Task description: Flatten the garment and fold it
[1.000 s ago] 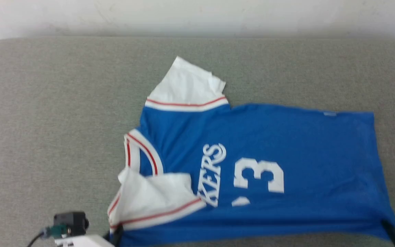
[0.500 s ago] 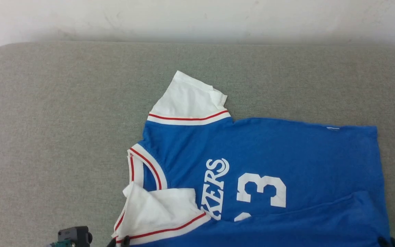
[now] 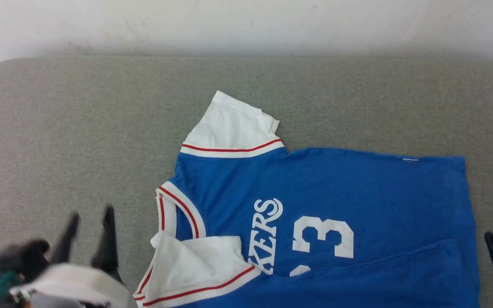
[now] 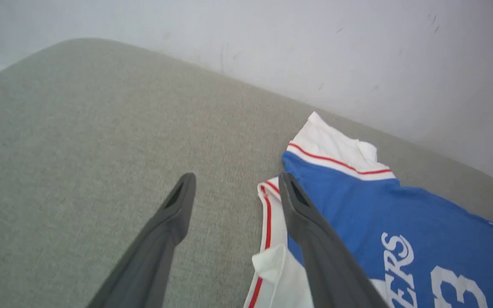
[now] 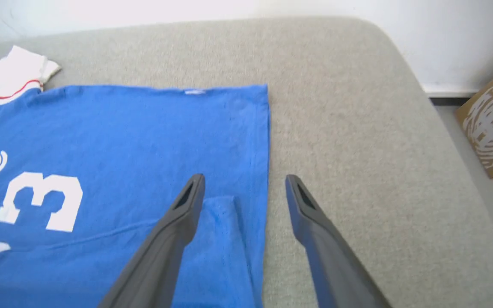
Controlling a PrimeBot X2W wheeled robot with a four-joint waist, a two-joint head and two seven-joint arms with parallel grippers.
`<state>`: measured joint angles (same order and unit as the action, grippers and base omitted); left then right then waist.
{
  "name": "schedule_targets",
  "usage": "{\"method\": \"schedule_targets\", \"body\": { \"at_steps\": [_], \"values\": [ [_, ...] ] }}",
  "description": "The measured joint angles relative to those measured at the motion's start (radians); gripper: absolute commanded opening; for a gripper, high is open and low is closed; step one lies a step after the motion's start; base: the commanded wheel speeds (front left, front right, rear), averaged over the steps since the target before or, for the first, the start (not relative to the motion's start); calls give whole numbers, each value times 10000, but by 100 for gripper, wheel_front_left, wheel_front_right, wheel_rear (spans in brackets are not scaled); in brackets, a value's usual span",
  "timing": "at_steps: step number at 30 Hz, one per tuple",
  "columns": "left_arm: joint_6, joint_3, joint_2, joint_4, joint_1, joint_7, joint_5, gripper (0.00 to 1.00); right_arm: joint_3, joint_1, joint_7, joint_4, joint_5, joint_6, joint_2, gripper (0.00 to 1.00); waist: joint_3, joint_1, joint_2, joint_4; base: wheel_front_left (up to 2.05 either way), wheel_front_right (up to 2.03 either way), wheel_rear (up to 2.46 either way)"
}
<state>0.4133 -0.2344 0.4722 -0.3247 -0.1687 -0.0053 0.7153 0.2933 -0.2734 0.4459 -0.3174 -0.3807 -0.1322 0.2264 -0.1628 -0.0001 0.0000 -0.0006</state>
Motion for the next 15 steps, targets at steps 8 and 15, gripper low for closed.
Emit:
{"method": "schedule_targets", "body": {
  "at_steps": [8,15],
  "values": [
    [-454,-242,1616,-727,3977,1007,-1789,100,-660,1334,-1028,-539,470,6,54,100,-690,2,0,-139,0,0,0],
    [-1904,-1342,1977,290,7827,2840,-2293,100,-1172,2166,-1300,-453,468,6,196,100,-1565,4,0,-351,0,0,0]
  ]
}}
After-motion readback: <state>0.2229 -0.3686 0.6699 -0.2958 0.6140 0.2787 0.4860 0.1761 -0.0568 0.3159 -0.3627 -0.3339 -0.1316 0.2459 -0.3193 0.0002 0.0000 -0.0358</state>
